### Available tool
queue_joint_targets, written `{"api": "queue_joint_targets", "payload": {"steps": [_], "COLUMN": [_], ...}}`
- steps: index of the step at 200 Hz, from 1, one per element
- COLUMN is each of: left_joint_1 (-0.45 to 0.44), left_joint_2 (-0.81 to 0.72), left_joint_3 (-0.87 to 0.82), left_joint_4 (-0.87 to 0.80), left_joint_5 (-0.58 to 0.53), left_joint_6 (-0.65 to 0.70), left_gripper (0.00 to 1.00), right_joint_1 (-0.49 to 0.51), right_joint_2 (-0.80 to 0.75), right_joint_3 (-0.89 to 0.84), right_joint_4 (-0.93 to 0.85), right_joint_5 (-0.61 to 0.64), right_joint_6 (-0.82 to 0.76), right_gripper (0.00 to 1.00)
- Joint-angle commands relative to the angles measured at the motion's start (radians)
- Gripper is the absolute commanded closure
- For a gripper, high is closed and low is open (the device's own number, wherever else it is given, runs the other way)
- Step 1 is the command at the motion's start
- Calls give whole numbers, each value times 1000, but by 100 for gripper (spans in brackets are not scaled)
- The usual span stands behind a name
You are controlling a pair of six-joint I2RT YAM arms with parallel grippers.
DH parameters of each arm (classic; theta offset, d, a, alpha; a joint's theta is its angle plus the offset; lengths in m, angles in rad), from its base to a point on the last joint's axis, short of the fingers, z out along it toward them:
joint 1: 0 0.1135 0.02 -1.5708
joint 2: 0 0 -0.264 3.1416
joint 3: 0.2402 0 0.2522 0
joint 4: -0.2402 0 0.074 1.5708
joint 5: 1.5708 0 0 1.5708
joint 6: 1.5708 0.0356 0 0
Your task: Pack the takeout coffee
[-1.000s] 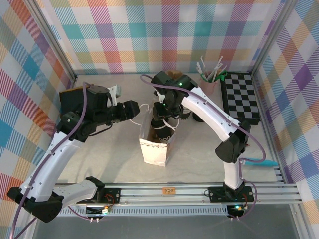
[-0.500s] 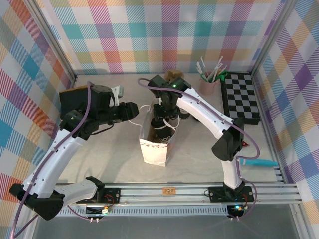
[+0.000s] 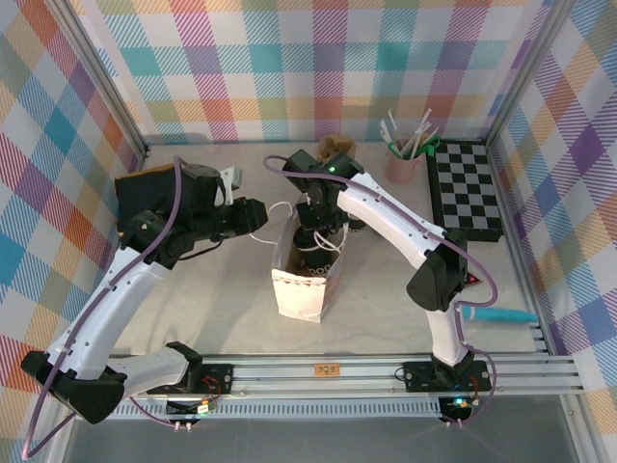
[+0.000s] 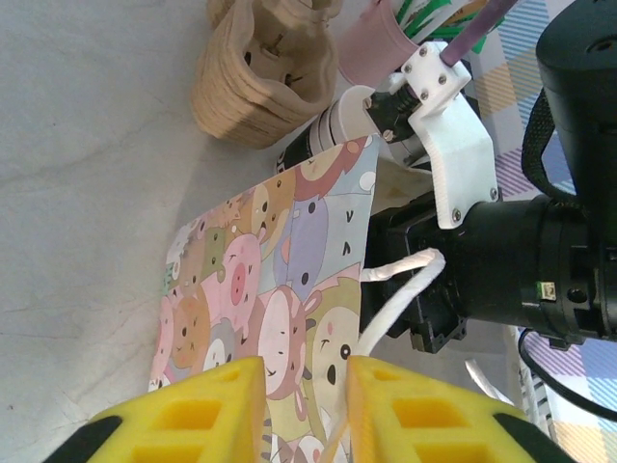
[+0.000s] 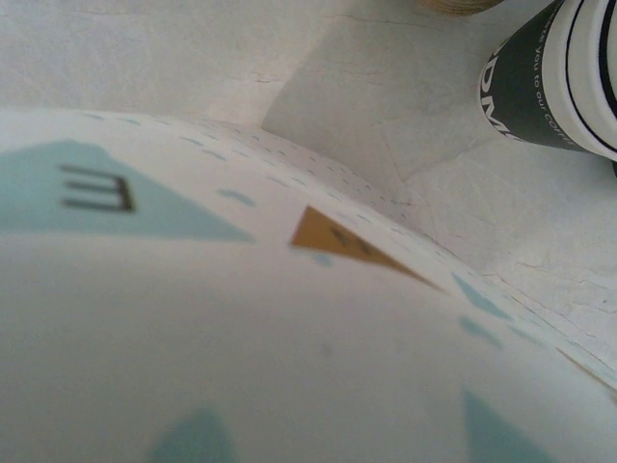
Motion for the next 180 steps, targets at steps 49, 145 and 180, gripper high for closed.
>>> {"api": "queue_joint_targets", "payload": {"steps": [49, 145, 180], "left_joint_1": [9, 8, 9], "left_joint_2": [7, 9, 9], "left_joint_3": [52, 59, 50], "left_joint_4": [29, 16, 18], "left_joint_5": [16, 4, 0], "left_joint_6": [2, 9, 7], "left_gripper": [55, 57, 57], "right_joint_1": [20, 48, 59], "right_joint_2": [5, -35, -77], "right_joint_3": [-35, -82, -139], "right_joint_4": [-13, -44, -39], "right_joint_5": [29, 42, 43], "right_joint_6": [14, 20, 33], "right_gripper": [62, 64, 64]}}
